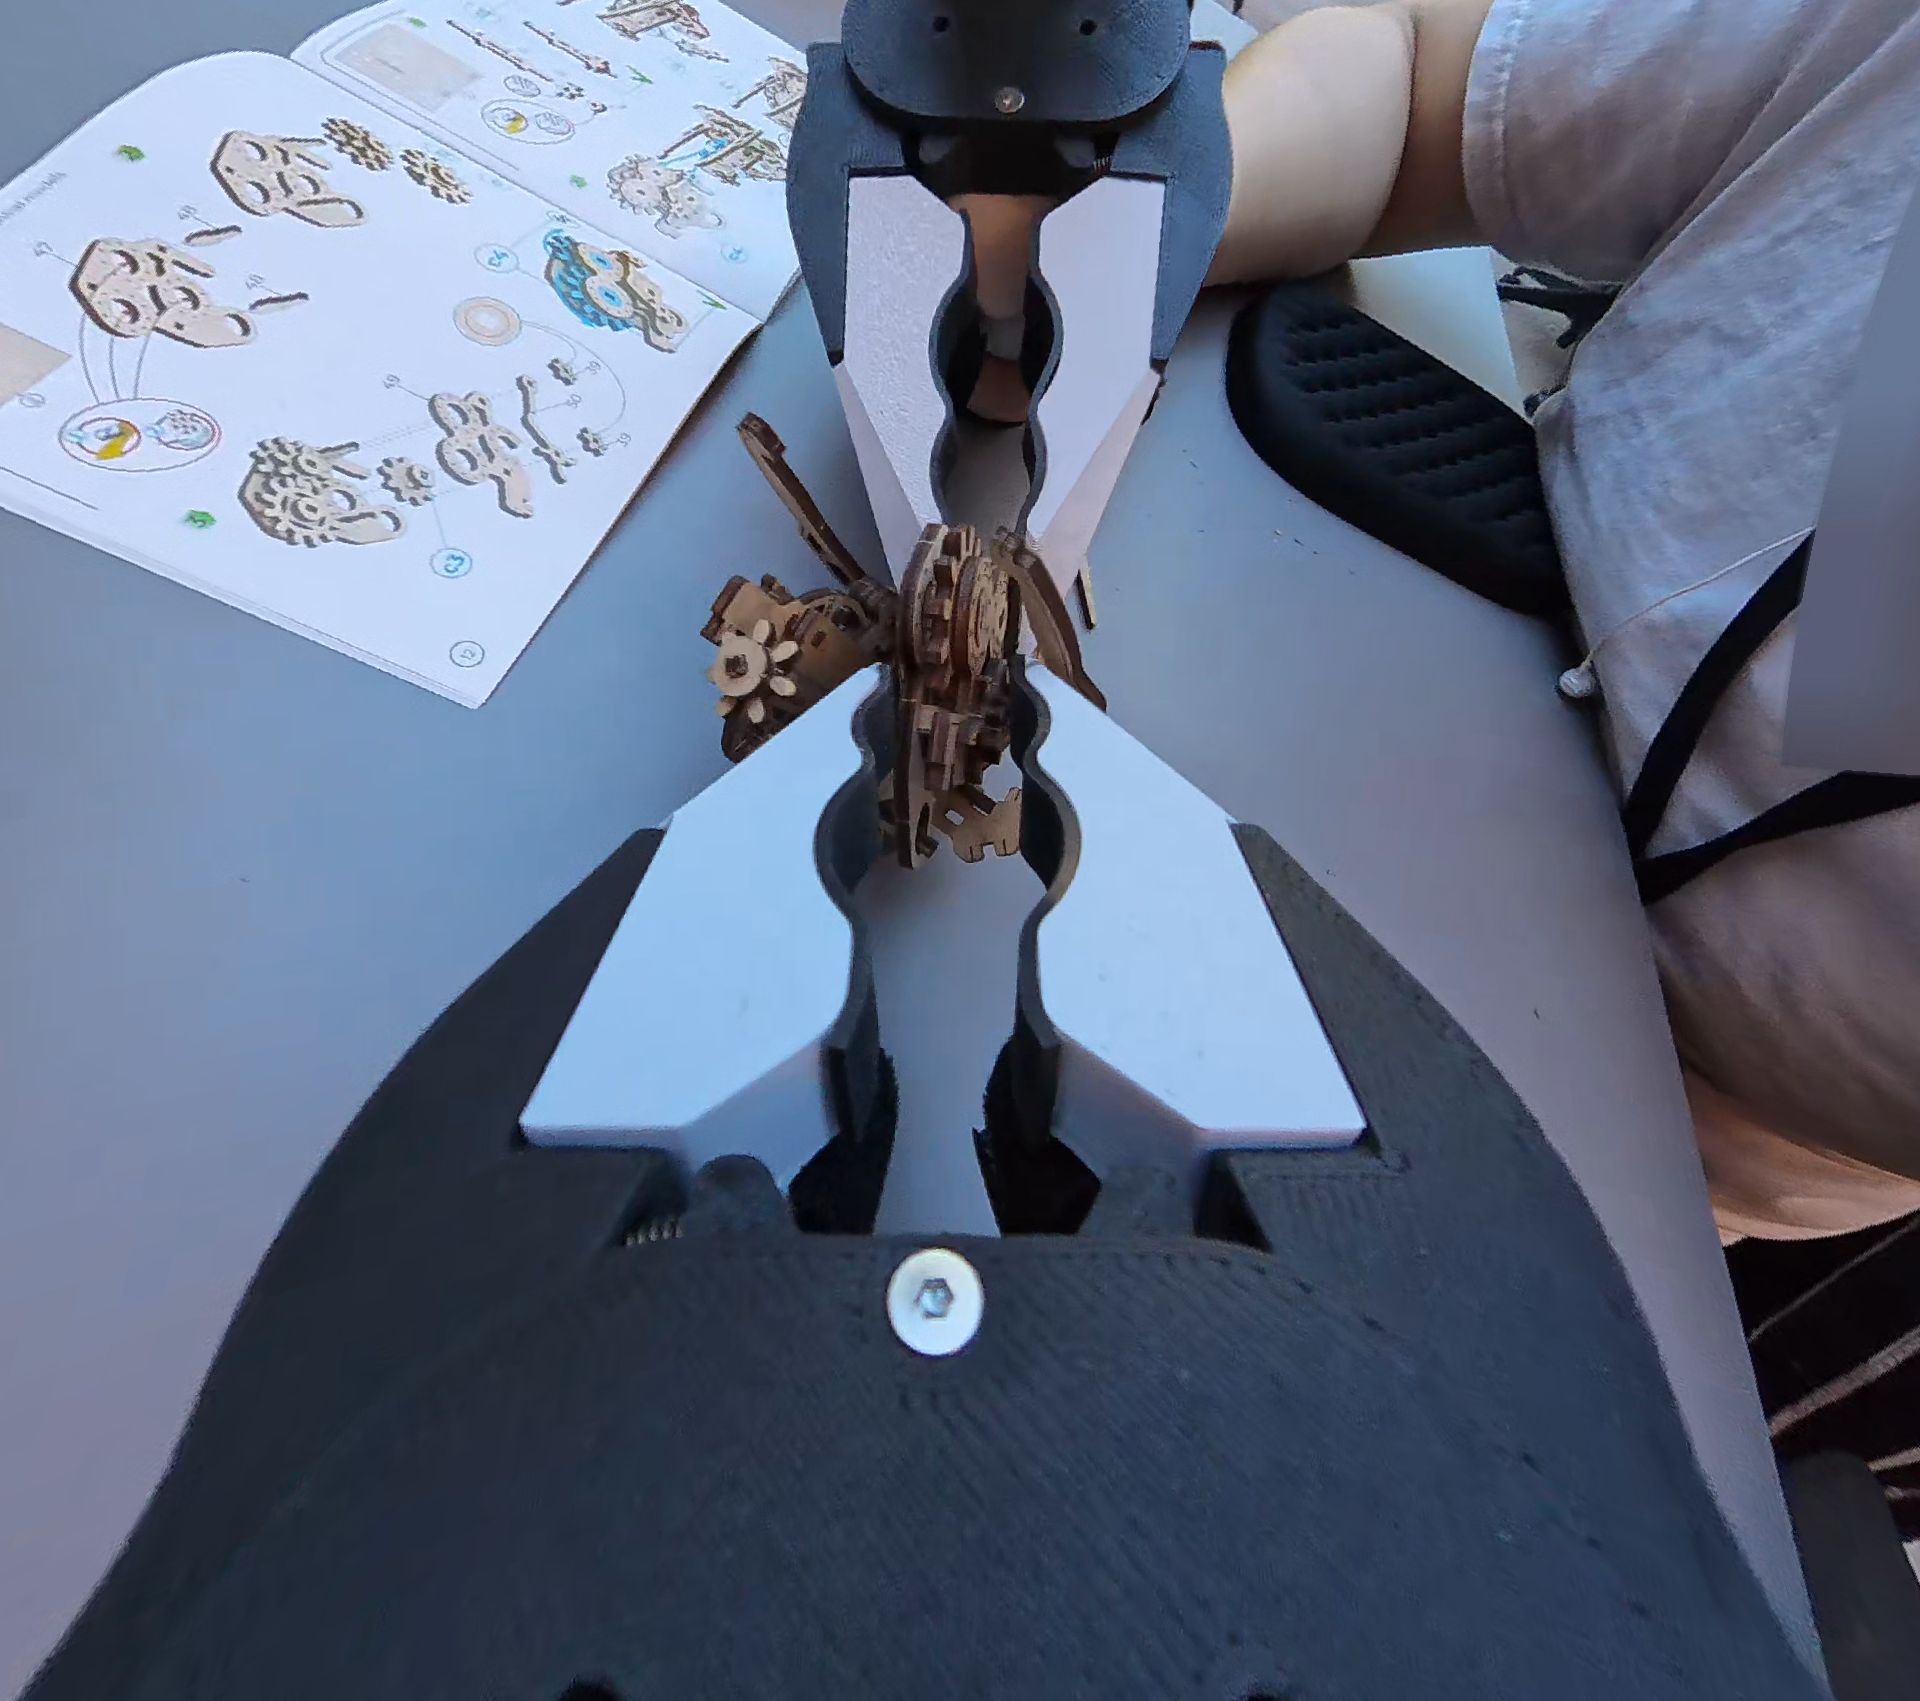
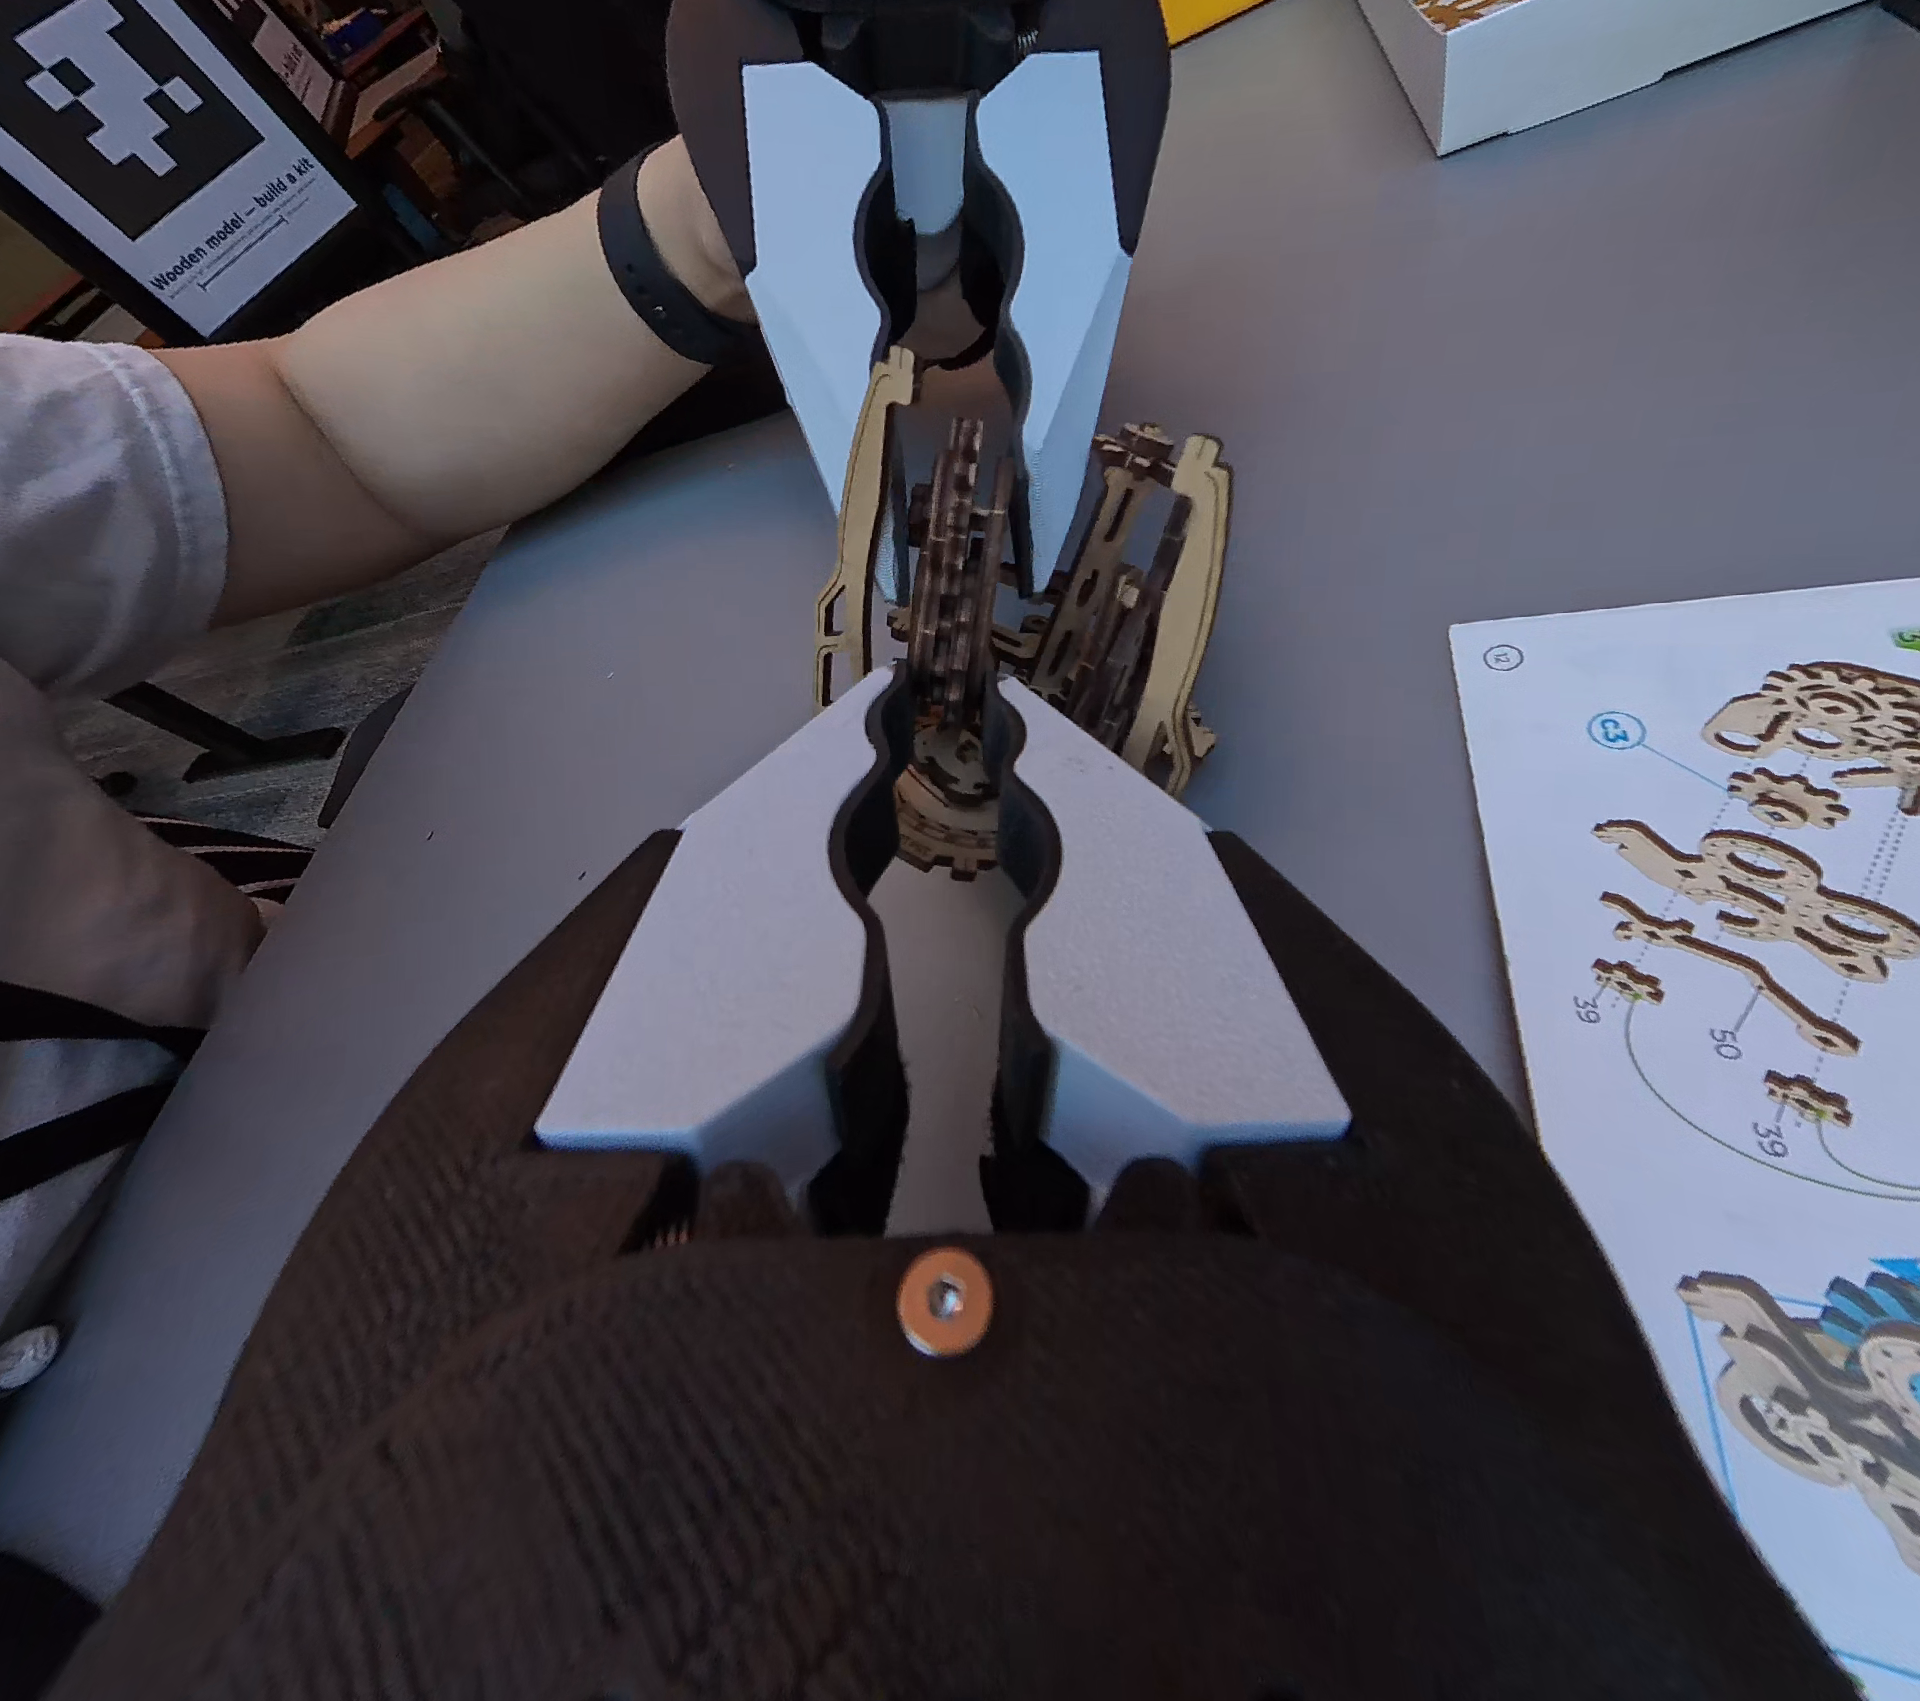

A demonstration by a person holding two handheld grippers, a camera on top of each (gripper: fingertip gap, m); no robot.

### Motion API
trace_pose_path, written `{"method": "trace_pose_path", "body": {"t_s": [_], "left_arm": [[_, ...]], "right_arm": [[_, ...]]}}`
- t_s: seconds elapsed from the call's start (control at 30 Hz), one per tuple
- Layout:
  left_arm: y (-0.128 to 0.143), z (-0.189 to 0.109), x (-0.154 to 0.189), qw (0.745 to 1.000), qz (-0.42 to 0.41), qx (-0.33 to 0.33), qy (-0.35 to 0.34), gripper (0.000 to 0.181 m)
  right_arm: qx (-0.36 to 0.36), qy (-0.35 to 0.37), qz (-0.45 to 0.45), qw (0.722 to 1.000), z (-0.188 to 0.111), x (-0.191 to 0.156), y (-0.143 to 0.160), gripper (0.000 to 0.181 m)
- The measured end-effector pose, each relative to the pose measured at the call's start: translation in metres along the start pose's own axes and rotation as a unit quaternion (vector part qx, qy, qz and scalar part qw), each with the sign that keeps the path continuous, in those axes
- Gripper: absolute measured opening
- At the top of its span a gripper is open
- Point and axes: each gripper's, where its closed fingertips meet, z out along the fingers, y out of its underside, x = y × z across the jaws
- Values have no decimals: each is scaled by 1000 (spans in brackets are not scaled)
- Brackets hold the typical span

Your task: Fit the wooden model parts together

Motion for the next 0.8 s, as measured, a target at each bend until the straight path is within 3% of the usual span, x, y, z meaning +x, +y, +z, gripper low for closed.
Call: {"method": "trace_pose_path", "body": {"t_s": [0.17,0.5,0.63,0.8], "left_arm": [[-1,-1,-2,1000,-11,10,3,19],[0,-3,-6,999,-30,5,10,19],[-1,-2,-6,1000,-26,-1,15,19],[-2,-1,-7,999,-23,-15,23,19]], "right_arm": [[2,-5,5,1000,-2,2,-1,11],[15,46,-97,994,-23,-7,-11,32],[-3,116,-215,970,-25,-19,0,28],[-75,194,-356,911,-14,-17,13,18]]}}
